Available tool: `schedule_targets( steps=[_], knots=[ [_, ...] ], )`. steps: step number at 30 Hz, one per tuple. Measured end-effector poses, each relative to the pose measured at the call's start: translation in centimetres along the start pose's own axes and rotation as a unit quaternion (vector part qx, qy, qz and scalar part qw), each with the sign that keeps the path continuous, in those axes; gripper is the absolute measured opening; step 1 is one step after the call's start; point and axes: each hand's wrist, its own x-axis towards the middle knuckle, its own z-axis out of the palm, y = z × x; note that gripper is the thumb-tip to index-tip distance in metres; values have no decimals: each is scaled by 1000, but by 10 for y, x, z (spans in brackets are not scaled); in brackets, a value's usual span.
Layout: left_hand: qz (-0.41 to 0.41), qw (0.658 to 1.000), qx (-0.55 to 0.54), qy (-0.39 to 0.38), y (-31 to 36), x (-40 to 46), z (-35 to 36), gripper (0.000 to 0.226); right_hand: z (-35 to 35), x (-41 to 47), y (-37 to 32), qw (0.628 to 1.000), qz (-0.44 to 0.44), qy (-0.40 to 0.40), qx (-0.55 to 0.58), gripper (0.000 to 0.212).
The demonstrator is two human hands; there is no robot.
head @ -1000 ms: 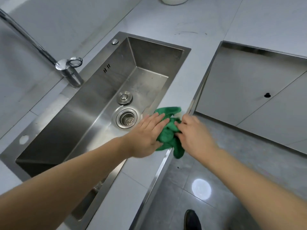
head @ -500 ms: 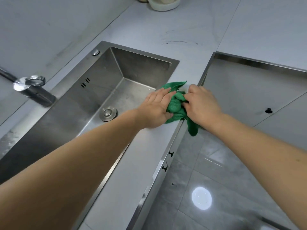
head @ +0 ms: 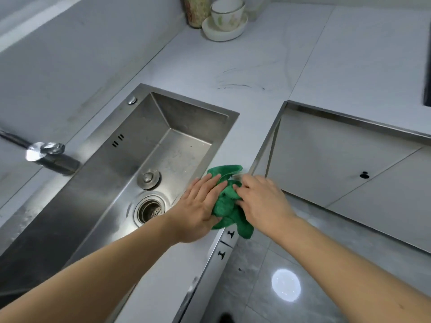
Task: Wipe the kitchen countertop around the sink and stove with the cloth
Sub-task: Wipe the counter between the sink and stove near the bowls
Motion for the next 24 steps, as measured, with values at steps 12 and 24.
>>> schedule_targets(
  steps=[12,24],
  knots=[
    [-16,998,-26,60,-17,150,-15,75,-48,104,99,996,75,-19,-43,29],
    [-41,996,-24,78,-23,227,-19,73,-76,163,151,994,91,-35,-53,31]
  ],
)
